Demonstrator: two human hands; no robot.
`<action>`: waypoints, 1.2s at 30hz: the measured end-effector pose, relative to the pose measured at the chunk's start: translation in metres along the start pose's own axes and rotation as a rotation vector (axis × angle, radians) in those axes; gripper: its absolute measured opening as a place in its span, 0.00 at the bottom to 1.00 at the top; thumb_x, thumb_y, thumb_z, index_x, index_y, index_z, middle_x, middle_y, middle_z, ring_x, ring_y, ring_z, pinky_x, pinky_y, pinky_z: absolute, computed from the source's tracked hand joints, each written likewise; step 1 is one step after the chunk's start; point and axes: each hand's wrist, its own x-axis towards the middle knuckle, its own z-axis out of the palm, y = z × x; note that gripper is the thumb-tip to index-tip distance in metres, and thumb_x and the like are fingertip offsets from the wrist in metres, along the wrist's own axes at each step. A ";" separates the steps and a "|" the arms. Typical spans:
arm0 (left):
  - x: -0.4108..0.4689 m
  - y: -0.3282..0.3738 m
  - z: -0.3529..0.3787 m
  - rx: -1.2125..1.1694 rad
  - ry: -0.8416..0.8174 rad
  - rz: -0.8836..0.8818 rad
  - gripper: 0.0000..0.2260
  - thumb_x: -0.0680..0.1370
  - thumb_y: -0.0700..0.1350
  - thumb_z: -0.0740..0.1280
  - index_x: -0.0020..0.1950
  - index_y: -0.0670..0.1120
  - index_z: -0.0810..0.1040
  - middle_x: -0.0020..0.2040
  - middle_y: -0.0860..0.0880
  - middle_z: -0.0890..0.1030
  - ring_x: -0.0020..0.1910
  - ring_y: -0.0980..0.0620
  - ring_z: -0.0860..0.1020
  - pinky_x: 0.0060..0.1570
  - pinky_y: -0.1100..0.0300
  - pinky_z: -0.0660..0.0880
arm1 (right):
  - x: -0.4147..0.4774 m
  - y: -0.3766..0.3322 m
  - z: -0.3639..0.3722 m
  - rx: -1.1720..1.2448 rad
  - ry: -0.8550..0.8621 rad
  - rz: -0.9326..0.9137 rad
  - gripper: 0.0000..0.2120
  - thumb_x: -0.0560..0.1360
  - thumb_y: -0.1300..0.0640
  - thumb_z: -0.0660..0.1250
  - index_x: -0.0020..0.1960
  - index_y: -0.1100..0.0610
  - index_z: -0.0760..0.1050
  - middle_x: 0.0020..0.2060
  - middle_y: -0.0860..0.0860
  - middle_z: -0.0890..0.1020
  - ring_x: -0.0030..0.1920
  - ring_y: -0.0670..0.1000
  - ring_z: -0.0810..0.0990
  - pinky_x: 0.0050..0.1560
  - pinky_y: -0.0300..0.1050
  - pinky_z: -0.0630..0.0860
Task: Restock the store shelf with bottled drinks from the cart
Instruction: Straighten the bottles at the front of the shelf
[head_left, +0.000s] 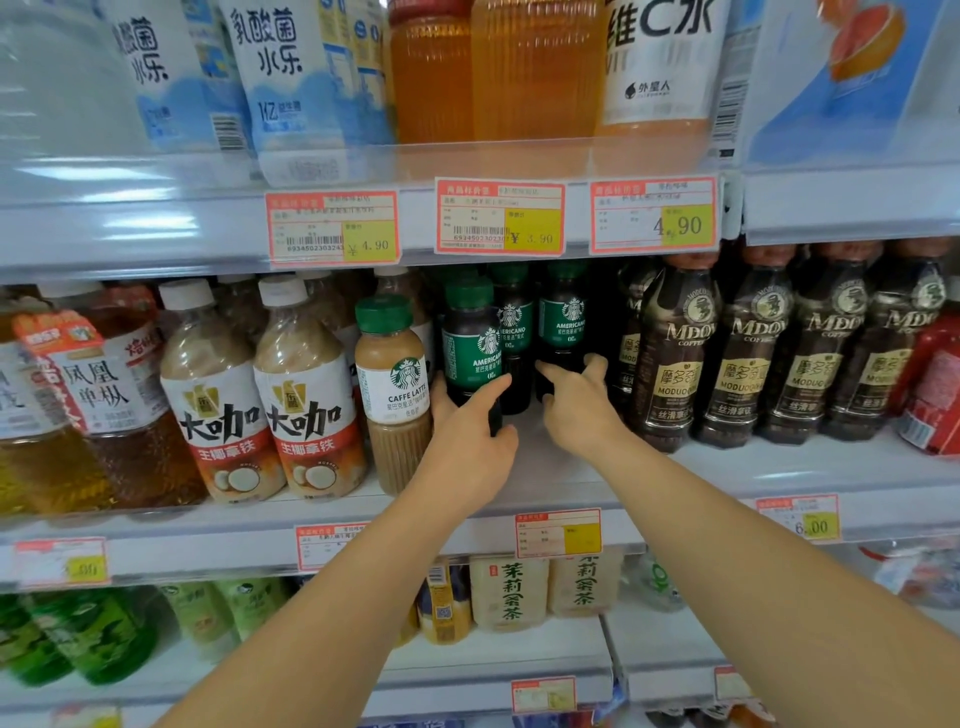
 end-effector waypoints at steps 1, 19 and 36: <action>0.000 0.000 0.000 0.001 -0.002 0.004 0.23 0.78 0.38 0.62 0.71 0.53 0.66 0.75 0.44 0.47 0.74 0.47 0.52 0.55 0.79 0.48 | 0.002 0.000 0.001 0.006 0.002 0.006 0.25 0.78 0.65 0.57 0.73 0.54 0.62 0.70 0.63 0.50 0.69 0.66 0.59 0.71 0.50 0.59; -0.009 0.014 0.013 -0.090 -0.193 0.128 0.20 0.77 0.39 0.62 0.57 0.64 0.69 0.68 0.53 0.62 0.53 0.64 0.66 0.47 0.85 0.59 | -0.052 0.021 -0.027 0.287 0.015 -0.191 0.19 0.71 0.60 0.70 0.61 0.54 0.72 0.45 0.44 0.79 0.45 0.44 0.79 0.43 0.29 0.71; 0.024 0.017 0.018 0.121 0.110 0.162 0.17 0.77 0.38 0.61 0.65 0.49 0.70 0.61 0.48 0.73 0.44 0.56 0.75 0.42 0.65 0.72 | -0.050 0.028 -0.023 0.011 0.385 -0.059 0.26 0.75 0.58 0.67 0.69 0.58 0.62 0.59 0.57 0.76 0.51 0.59 0.79 0.49 0.53 0.76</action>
